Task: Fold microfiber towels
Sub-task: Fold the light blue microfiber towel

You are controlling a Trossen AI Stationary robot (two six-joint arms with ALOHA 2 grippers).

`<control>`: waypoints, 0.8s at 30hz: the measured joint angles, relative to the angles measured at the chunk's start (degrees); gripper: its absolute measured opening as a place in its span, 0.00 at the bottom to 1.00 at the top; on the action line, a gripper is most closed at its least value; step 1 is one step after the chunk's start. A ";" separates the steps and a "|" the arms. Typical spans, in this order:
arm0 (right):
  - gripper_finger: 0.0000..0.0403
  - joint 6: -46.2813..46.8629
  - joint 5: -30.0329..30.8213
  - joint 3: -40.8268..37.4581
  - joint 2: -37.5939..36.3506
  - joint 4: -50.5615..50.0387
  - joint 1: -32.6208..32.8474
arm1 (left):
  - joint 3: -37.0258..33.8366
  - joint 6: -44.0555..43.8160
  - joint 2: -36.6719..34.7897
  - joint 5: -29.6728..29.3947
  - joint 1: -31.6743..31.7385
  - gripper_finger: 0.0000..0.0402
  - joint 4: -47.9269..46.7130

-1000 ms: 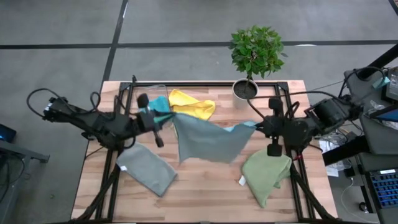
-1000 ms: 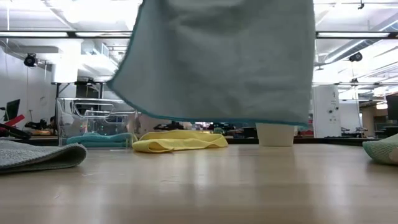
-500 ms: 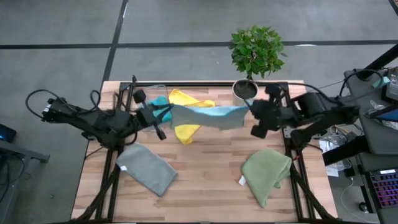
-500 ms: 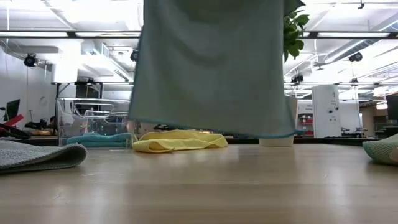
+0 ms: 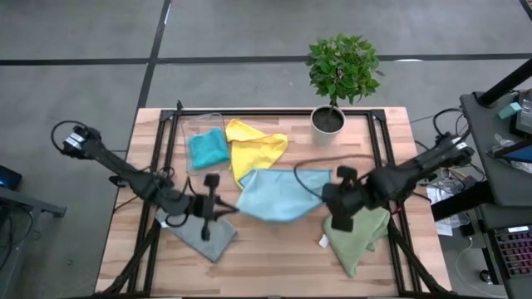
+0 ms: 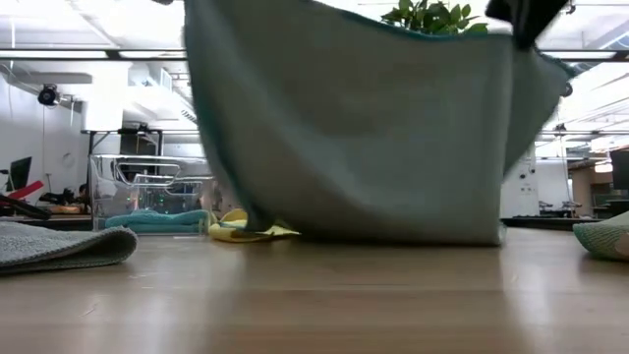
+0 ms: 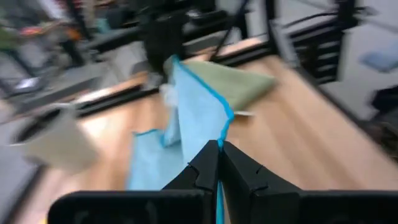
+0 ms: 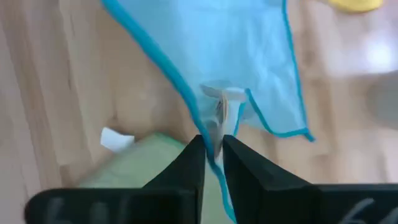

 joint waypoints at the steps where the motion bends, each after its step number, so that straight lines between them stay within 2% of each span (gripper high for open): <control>1: 0.16 0.76 -0.25 -1.85 0.17 2.02 1.01 | -0.64 -0.84 0.73 0.76 -0.93 0.00 1.16; 7: 0.25 4.12 -2.47 -11.60 1.84 12.97 5.73 | -1.20 -8.70 5.96 1.28 -4.12 0.00 4.11; 14: 0.32 3.48 -2.67 -21.70 4.48 30.27 8.85 | -0.07 -10.36 10.24 1.40 -4.95 0.00 5.39; 19: 0.34 -2.62 -3.30 -24.66 8.16 37.90 11.58 | 0.45 -10.36 9.47 1.38 -4.94 0.00 5.38; 24: 0.33 -4.82 -3.40 -24.98 12.60 42.43 12.60 | 0.45 -10.34 8.04 1.38 -4.93 0.00 5.42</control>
